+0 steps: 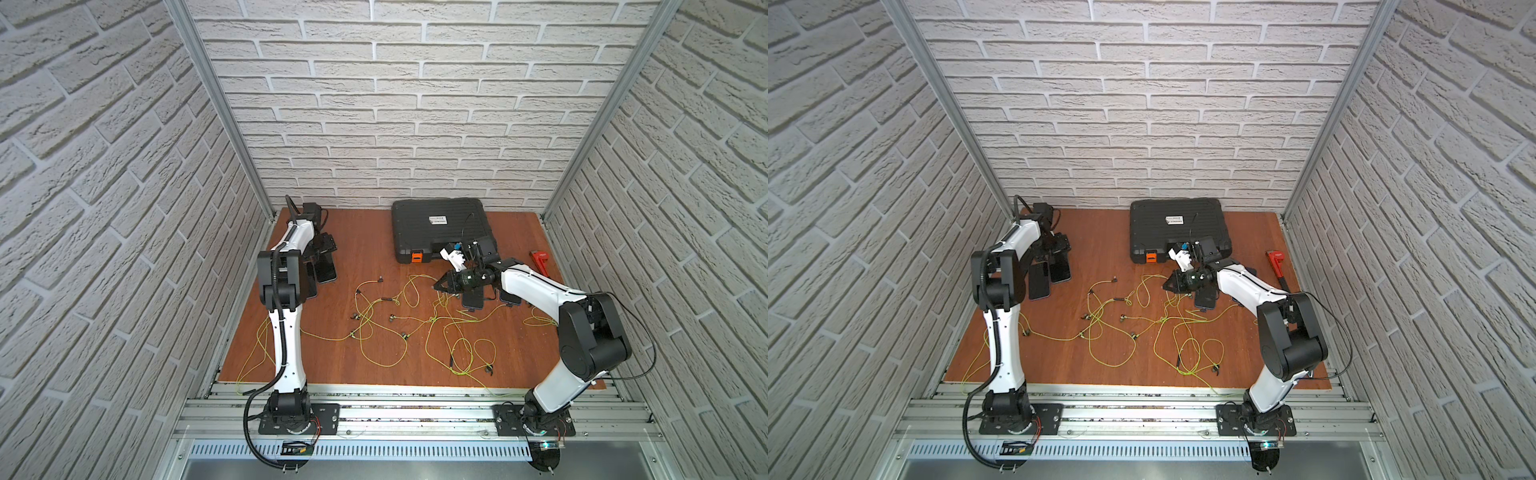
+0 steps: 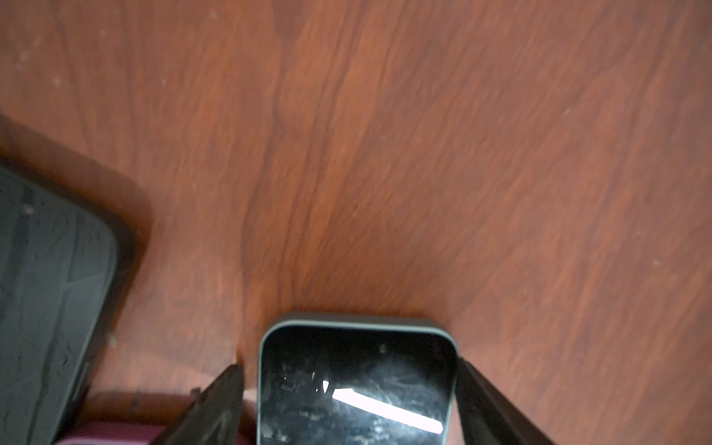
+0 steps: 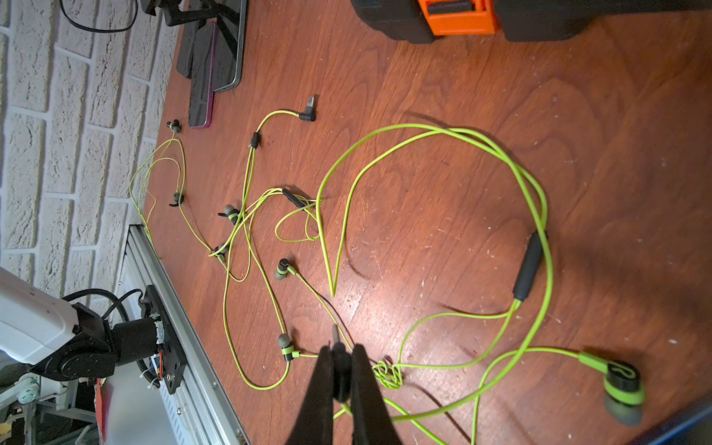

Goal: Plug wired earphones into phones
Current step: Pick up the phone at the center of the board.

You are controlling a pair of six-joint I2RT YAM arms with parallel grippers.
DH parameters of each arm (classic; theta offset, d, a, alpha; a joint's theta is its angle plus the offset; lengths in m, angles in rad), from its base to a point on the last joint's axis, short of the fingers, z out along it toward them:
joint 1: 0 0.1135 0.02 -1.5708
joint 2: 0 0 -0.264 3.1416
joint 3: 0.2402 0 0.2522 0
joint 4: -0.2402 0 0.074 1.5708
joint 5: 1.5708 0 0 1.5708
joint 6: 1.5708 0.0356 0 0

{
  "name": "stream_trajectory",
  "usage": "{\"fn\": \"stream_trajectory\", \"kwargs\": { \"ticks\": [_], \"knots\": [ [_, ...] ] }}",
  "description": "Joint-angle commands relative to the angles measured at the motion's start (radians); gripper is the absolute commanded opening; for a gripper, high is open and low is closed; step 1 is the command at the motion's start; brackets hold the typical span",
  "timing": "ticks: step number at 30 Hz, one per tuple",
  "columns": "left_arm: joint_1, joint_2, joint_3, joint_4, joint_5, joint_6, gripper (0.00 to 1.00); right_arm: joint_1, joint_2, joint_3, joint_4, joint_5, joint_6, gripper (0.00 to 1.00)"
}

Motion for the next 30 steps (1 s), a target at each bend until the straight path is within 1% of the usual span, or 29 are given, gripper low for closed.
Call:
{"fn": "stream_trajectory", "kwargs": {
  "ticks": [1,6,10,17,20,27,30],
  "knots": [
    [-0.024,0.033,0.017,-0.130,-0.013,0.054,0.83,0.007,-0.046,0.006,0.007,0.017,-0.016,0.06],
    [-0.041,0.019,-0.040,-0.164,0.005,0.075,0.81,0.007,-0.043,0.011,0.003,0.023,-0.024,0.06],
    [-0.062,-0.003,-0.095,-0.179,-0.004,0.081,0.81,0.007,-0.043,0.011,0.001,0.029,-0.030,0.06],
    [-0.103,-0.088,-0.279,-0.118,0.008,0.036,0.81,0.007,-0.039,0.016,-0.002,0.035,-0.035,0.06],
    [-0.109,-0.112,-0.336,-0.087,0.016,0.022,0.81,0.007,-0.032,0.022,-0.008,0.033,-0.040,0.06],
    [-0.114,-0.104,-0.332,-0.133,0.014,0.028,0.78,0.007,-0.032,0.025,-0.004,0.034,-0.037,0.06],
    [-0.114,-0.090,-0.308,-0.150,0.005,0.039,0.76,0.007,-0.035,0.022,0.001,0.032,-0.033,0.06]
  ]
}}
